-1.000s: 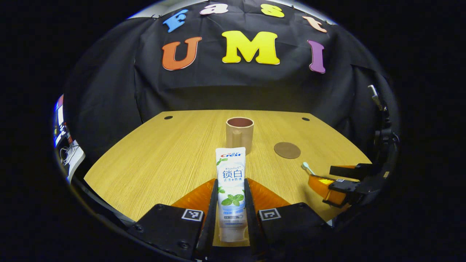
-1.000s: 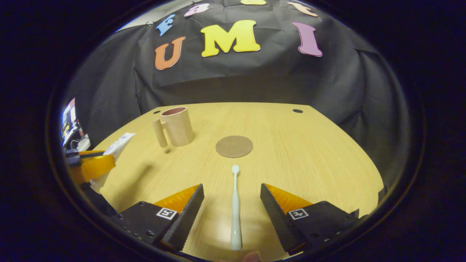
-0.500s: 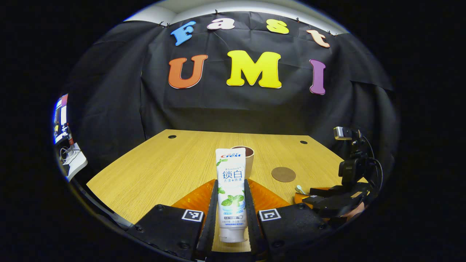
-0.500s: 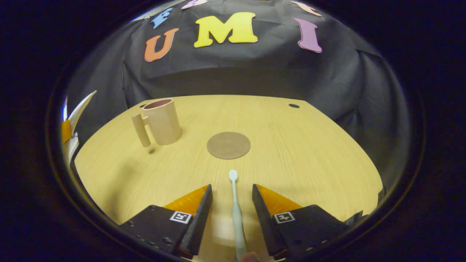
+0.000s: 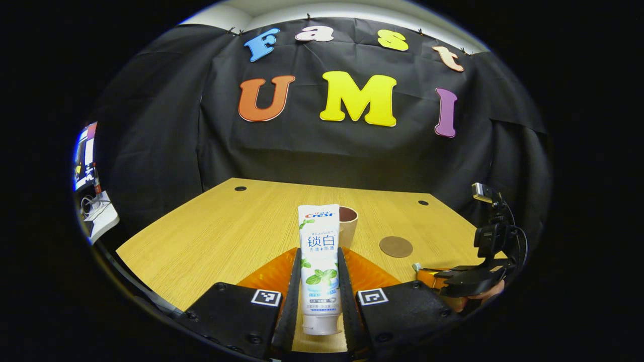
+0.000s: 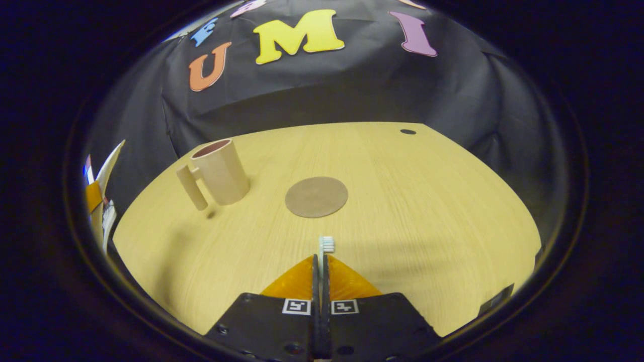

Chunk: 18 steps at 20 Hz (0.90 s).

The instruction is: Put the toothbrush and toothpaste on the desktop into the cup, then pick up the cup and place it on the coaster on the desktop.

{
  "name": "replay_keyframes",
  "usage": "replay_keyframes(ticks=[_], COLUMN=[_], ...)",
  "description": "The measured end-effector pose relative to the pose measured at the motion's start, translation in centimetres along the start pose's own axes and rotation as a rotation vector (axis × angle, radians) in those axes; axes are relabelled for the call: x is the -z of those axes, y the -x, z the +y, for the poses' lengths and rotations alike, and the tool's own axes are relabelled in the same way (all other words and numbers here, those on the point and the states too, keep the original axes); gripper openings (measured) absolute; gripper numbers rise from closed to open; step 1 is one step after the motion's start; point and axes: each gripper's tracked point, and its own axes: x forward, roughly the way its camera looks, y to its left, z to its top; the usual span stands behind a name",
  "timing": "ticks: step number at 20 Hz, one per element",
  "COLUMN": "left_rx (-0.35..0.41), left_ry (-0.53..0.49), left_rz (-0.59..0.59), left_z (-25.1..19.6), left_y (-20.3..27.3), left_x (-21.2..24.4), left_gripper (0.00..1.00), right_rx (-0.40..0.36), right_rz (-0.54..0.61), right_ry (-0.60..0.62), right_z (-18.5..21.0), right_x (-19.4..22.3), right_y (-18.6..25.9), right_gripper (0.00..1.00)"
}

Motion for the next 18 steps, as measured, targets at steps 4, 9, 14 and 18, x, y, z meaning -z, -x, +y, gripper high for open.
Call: replay_keyframes(ticks=[4, 9, 14, 18], left_rx=[0.001, 0.012, 0.031, 0.048], left_ry=[-0.008, -0.001, 0.006, 0.036], left_rz=[-0.014, -0.038, -0.093, -0.136], left_z=[-0.2, -0.8, -1.5, -1.6], left_y=[-0.1, -0.4, -2.2, -5.3], left_x=[-0.5, -1.4, -3.3, -5.6], left_gripper=[0.41, 0.41, 0.41, 0.41], right_rx=[-0.033, -0.086, -0.122, -0.153], right_rz=[-0.015, -0.068, -0.101, -0.124], right_ry=[-0.035, -0.062, -0.070, -0.076], right_z=[0.1, 0.7, 1.3, 1.7], right_x=[-0.7, -2.1, -3.2, -3.8], right_y=[0.8, 2.5, 3.7, 4.8], right_gripper=[0.00, 0.00, 0.00, 0.00])
